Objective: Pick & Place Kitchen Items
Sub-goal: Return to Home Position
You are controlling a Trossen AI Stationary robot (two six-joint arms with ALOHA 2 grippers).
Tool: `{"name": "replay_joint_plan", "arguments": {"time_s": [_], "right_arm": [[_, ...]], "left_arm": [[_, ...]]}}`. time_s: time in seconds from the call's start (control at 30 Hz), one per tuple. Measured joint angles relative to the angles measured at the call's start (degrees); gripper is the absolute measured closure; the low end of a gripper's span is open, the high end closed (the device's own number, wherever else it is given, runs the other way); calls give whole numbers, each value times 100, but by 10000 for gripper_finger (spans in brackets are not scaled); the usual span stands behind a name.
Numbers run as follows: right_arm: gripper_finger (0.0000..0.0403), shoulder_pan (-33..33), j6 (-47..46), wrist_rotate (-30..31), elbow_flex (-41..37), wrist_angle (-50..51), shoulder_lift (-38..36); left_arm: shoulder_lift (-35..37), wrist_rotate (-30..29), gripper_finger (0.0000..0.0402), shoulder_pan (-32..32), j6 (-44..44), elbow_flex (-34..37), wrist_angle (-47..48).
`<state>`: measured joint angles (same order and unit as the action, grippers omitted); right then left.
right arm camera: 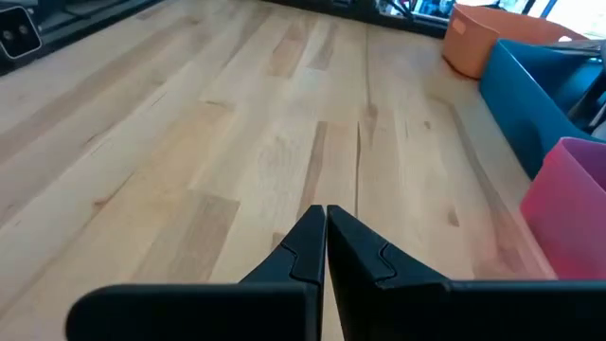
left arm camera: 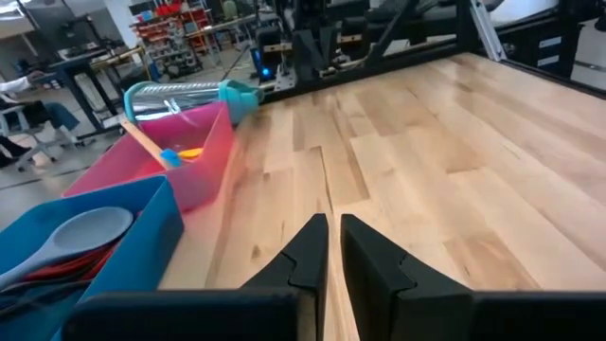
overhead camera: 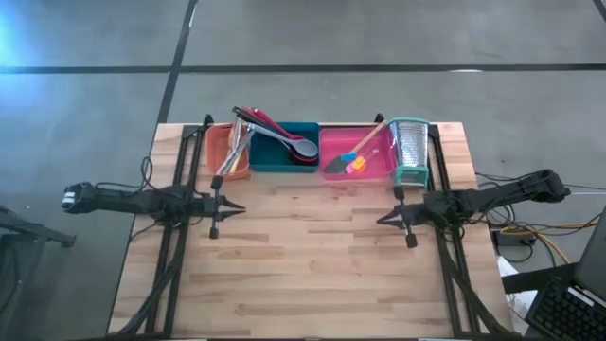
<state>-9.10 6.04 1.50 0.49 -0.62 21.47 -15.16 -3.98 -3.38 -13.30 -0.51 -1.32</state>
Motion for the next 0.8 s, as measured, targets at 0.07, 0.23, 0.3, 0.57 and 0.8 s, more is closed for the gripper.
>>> {"name": "replay_joint_plan", "arguments": {"time_s": [0.07,0.23,0.3,0.57,0.8], "right_arm": [[394,0,1,0,2,1,-2],[394,0,0,0,2,0,-5],[394,0,0,0,2,0,-2],[394,0,0,0,2,-2,-2],[394,0,0,0,2,-4,-2]], "left_arm": [[0,0,363,0,0,1,-1],[2,-12,364,0,0,4,-20],[2,-20,366,0,0,6,-24],[2,-25,362,0,0,9,-26],[2,-46,360,0,2,2,-33]]}}
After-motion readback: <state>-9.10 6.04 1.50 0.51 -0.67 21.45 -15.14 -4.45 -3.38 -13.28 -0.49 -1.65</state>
